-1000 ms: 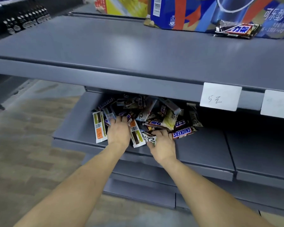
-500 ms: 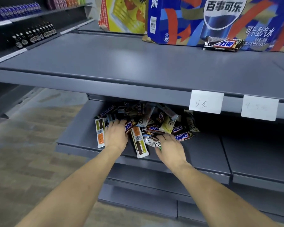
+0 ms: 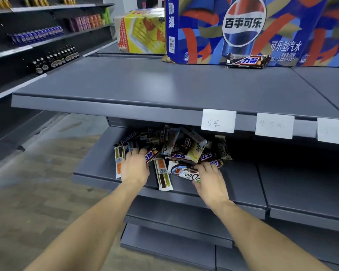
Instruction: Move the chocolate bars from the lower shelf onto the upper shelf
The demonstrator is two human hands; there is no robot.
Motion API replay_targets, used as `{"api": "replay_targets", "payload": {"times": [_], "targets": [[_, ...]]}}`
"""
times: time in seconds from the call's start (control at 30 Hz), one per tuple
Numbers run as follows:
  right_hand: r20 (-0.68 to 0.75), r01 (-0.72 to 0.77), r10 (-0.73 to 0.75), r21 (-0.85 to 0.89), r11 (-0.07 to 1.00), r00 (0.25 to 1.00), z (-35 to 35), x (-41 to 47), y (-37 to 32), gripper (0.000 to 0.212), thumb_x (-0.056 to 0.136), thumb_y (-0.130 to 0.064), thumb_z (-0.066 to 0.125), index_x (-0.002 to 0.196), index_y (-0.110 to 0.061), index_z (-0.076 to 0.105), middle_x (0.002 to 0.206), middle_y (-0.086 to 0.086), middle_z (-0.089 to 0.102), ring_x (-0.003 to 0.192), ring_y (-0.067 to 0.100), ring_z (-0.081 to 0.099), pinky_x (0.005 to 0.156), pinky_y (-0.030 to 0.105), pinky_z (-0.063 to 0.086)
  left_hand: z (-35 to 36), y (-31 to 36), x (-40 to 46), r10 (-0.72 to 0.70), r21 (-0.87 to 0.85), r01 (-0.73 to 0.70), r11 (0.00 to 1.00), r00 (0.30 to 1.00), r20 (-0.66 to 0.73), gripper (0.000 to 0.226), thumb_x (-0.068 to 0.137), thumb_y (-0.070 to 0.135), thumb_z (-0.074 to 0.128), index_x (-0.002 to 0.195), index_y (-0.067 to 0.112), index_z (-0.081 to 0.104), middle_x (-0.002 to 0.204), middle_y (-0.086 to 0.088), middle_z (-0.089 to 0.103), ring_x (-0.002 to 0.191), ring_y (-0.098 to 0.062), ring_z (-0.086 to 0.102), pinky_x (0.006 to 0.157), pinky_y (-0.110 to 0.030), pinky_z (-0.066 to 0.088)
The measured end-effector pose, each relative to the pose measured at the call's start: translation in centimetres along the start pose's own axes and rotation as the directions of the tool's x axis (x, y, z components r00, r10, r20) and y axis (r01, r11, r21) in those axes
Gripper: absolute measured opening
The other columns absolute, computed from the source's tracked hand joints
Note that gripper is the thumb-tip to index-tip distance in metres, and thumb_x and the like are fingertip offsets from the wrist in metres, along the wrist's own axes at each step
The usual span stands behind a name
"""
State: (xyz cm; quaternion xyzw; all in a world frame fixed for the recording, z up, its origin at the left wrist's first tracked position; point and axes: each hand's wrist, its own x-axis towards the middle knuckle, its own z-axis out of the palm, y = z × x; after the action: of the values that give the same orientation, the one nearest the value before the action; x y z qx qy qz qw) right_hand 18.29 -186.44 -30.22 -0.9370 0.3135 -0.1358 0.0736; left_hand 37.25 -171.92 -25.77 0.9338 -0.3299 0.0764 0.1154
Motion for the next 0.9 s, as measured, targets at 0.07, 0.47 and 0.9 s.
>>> {"api": "replay_targets", "payload": {"times": [0.07,0.47,0.9], "targets": [[-0.038,0.008,-0.008,-0.003,1.000,0.999,0.0,-0.5,0.4,0.049,0.085,-0.026,0.072,0.131,-0.017,0.055,0.123,0.000,0.056,0.115,0.022,0.050,0.099,0.033,0.043,-0.2,0.5,-0.4,0.003,-0.001,-0.003,1.000,1.000,0.004,0.051,0.086,0.019,0.066,0.134,0.022,0.049,0.128,-0.002,0.056,0.119,-0.024,0.050,0.095,-0.036,0.045],[-0.122,-0.203,0.237,0.241,0.949,0.964,-1.6,-2.2,3.0,0.041,0.091,-0.030,0.060,0.125,-0.011,0.050,0.103,0.005,0.065,0.095,0.024,0.061,0.081,0.034,0.050,-0.7,4.2,-2.2,0.080,-0.041,-0.081,0.996,0.996,-0.024,0.048,0.081,0.017,0.074,0.126,0.022,0.057,0.118,-0.001,0.060,0.109,-0.023,0.055,0.090,-0.033,0.046],[0.111,-0.349,0.344,0.527,0.775,0.932,-2.6,-2.4,2.6,0.035,0.092,-0.034,0.049,0.126,-0.026,0.045,0.105,0.002,0.063,0.086,0.025,0.061,0.075,0.036,0.050,0.0,7.5,-3.2,0.227,-0.018,-0.227,0.974,0.970,0.090,0.049,0.081,0.020,0.071,0.128,0.029,0.059,0.118,0.003,0.057,0.107,-0.021,0.052,0.094,-0.033,0.043]]}}
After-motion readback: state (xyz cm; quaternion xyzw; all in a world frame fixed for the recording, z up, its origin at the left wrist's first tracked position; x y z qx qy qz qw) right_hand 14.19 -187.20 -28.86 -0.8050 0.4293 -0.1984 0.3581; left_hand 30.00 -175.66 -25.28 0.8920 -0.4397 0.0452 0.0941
